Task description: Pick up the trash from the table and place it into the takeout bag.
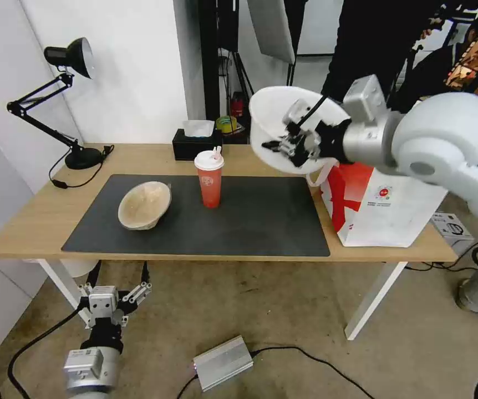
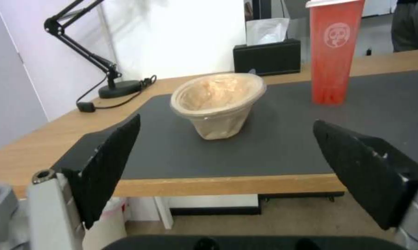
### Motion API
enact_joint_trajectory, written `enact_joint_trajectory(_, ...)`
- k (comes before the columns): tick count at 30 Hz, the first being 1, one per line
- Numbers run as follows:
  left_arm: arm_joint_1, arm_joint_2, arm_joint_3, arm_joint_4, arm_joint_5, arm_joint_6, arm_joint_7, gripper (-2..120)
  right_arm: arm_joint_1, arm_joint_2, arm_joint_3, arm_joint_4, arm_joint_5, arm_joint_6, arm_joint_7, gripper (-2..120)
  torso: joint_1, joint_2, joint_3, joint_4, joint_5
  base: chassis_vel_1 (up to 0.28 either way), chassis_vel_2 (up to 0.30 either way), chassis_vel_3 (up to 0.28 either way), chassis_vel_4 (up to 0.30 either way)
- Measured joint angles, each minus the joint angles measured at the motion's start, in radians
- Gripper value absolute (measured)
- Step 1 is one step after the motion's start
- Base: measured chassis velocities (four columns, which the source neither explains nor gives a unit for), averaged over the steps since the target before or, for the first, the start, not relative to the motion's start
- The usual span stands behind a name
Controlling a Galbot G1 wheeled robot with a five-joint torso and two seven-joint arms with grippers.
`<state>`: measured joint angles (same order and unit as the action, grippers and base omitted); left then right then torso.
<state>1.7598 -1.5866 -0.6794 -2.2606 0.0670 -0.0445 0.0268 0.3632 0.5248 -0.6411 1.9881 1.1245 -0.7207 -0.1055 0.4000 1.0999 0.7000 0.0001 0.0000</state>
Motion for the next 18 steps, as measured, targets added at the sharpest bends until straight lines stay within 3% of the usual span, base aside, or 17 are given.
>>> enact_joint_trajectory(18,0.003,0.006,-0.003,-0.012,-0.001,0.003,0.001,100,-0.063,-0.032,0.103,-0.102,-0.070,0.001,-0.047,0,0.000,0.000,0.000,-0.0001,0.0001,0.000,0.000,0.000,0.000)
